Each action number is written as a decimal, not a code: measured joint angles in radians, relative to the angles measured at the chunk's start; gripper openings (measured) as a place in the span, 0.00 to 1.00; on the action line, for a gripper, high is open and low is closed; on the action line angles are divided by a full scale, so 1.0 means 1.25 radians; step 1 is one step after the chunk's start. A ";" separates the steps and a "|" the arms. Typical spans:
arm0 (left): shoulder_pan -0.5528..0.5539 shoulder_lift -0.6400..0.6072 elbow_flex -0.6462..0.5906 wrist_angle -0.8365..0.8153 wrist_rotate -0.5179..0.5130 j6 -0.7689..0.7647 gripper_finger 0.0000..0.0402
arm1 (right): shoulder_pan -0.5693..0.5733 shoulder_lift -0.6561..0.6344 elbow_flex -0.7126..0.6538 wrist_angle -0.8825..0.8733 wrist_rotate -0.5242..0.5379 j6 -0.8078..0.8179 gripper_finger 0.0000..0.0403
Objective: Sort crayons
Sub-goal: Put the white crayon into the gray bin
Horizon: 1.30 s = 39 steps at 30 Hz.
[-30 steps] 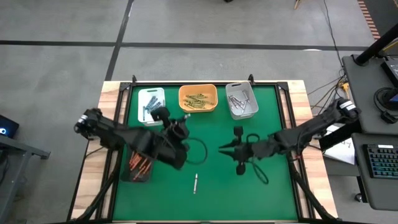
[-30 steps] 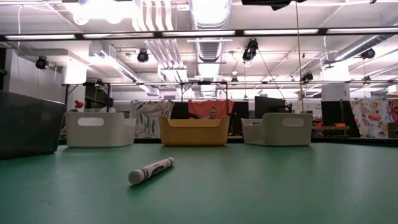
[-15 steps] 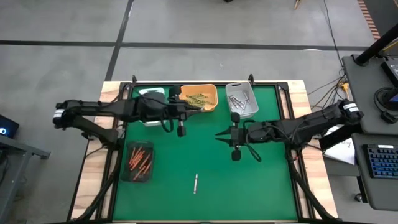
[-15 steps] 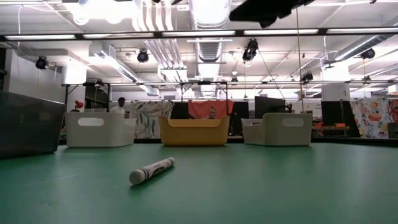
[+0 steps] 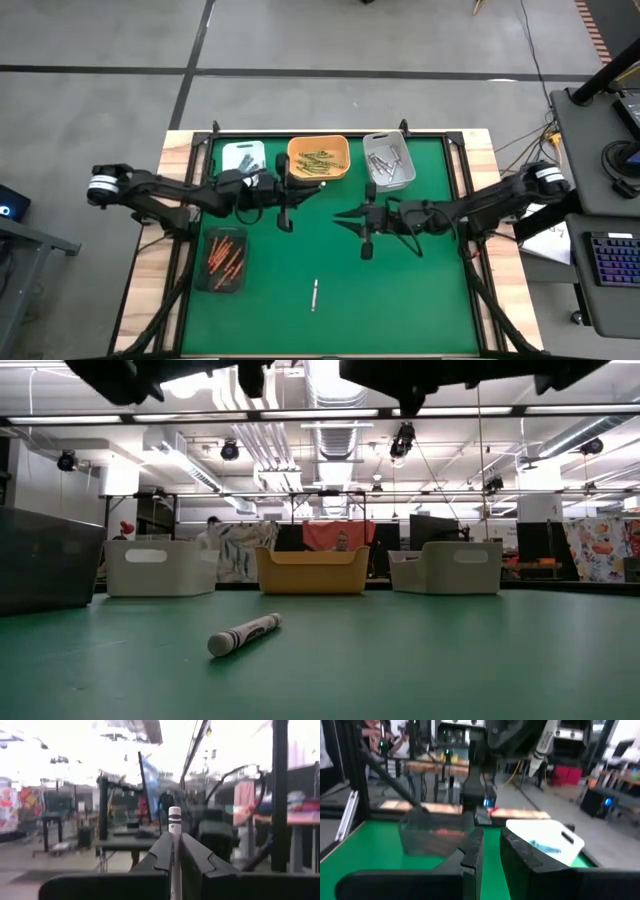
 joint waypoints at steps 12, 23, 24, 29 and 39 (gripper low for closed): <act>-0.006 0.059 -0.023 0.092 0.016 -0.029 0.00 | -0.013 0.070 -0.002 0.202 0.033 0.014 0.24; -0.009 0.135 -0.019 0.206 0.016 -0.065 0.00 | -0.060 0.070 -0.001 0.202 -0.019 0.051 0.46; -0.009 0.149 -0.012 0.219 0.016 -0.070 0.00 | -0.062 0.070 -0.001 0.202 -0.022 0.049 0.46; -0.009 0.203 0.023 0.233 0.016 -0.076 0.00 | -0.065 0.070 -0.001 0.203 -0.036 0.038 0.45; -0.009 0.238 0.057 0.232 0.016 -0.080 0.00 | -0.064 0.070 -0.001 0.202 -0.030 0.008 0.32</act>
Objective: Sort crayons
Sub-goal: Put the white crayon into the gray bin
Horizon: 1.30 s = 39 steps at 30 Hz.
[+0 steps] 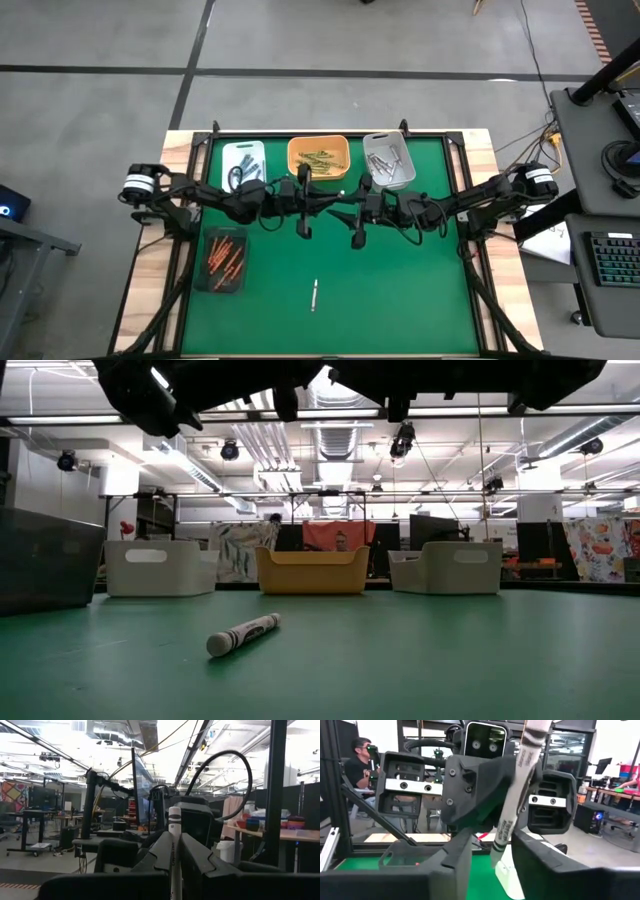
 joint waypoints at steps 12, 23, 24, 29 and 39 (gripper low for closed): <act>0.000 -0.001 -0.002 0.002 0.004 -0.045 0.08 | 0.000 0.000 0.000 0.000 0.004 -0.004 0.05; 0.001 -0.128 -0.004 -0.156 0.045 0.006 0.34 | -0.025 -0.064 0.010 -0.177 0.066 0.073 0.04; 0.001 -0.152 -0.005 -0.199 0.045 0.015 0.35 | -0.035 -0.079 0.019 -0.246 0.078 0.090 0.04; 0.001 -0.254 -0.004 -0.357 0.039 0.025 0.37 | -0.129 -0.116 0.123 -0.661 0.135 0.185 0.04; 0.001 -0.326 -0.004 -0.474 0.038 0.025 0.37 | -0.417 0.005 0.355 -1.223 0.125 0.269 0.04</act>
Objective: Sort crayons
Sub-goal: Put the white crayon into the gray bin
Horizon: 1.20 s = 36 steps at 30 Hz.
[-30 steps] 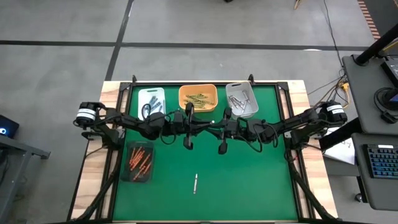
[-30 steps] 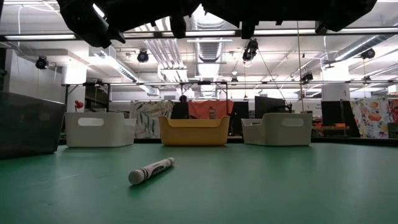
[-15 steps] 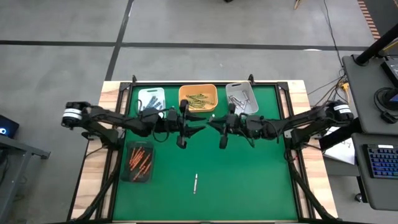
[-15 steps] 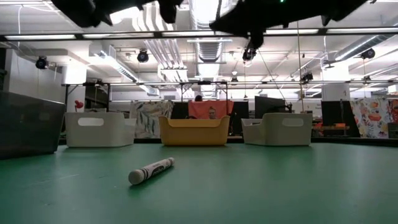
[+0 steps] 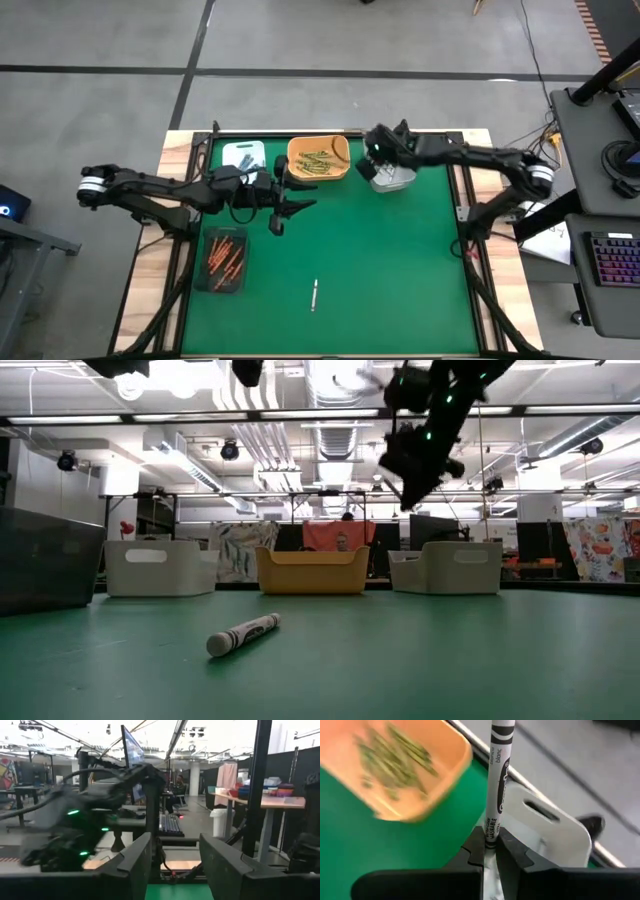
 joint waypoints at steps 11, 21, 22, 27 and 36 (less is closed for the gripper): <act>0.000 0.001 0.000 -0.050 0.000 0.009 0.37 | -0.166 0.208 0.089 -0.226 -0.075 -0.041 0.04; 0.000 0.001 0.000 -0.068 -0.001 0.021 0.37 | -0.186 0.252 0.088 -0.242 -0.076 -0.062 0.06; 0.000 0.001 0.000 -0.069 -0.001 0.021 0.37 | -0.186 0.251 0.088 -0.243 -0.076 -0.062 0.07; 0.000 0.006 0.000 -0.066 -0.001 0.022 0.37 | -0.186 0.249 0.089 -0.238 -0.076 -0.062 0.17; 0.000 0.018 0.000 -0.066 -0.001 0.005 0.37 | -0.186 0.236 0.089 -0.240 -0.076 -0.063 0.25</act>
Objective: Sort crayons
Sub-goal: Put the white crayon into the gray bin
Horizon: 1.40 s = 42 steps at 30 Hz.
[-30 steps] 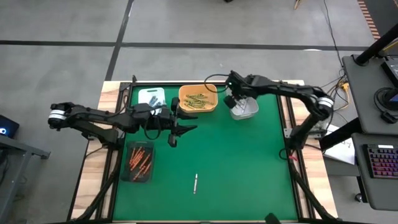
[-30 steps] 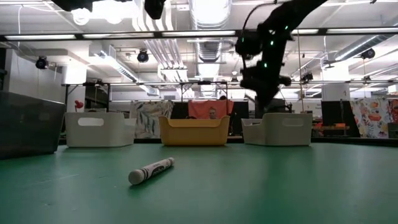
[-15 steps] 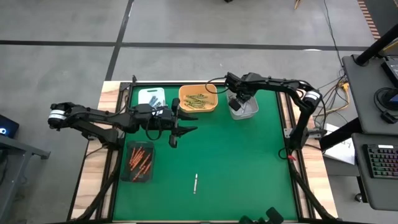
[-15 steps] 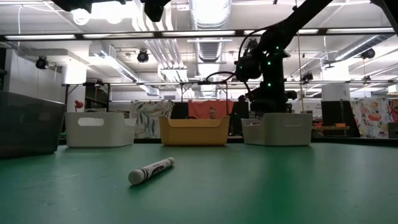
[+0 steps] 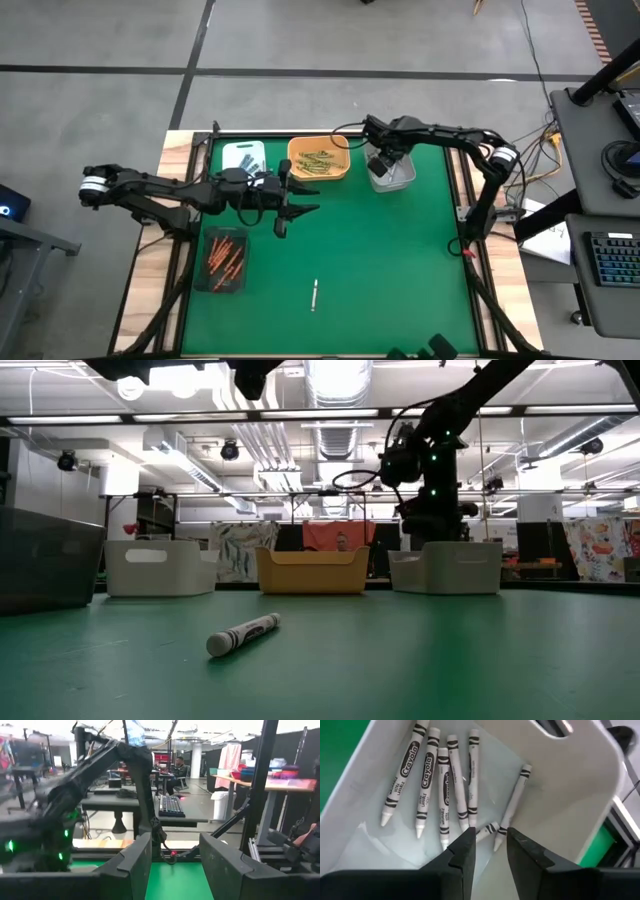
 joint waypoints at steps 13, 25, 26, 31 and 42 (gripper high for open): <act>-0.075 0.100 0.021 -0.056 -0.113 -0.200 0.37 | 0.093 -0.241 -0.001 -0.010 -0.007 0.043 0.20; -0.209 0.297 0.319 -0.583 -0.355 -0.399 0.36 | 0.381 -0.444 -0.058 0.003 -0.007 0.137 0.17; -0.220 0.316 0.347 -0.632 -0.367 -0.418 0.36 | 0.409 -0.451 -0.067 0.003 -0.006 0.149 0.17; -0.272 0.408 0.480 -0.851 -0.376 -0.550 0.36 | 0.539 -0.473 -0.122 0.011 -0.007 0.208 0.16; -0.397 0.611 0.678 -1.180 -0.415 -0.854 0.36 | 0.701 -0.473 -0.217 0.056 -0.007 0.296 0.16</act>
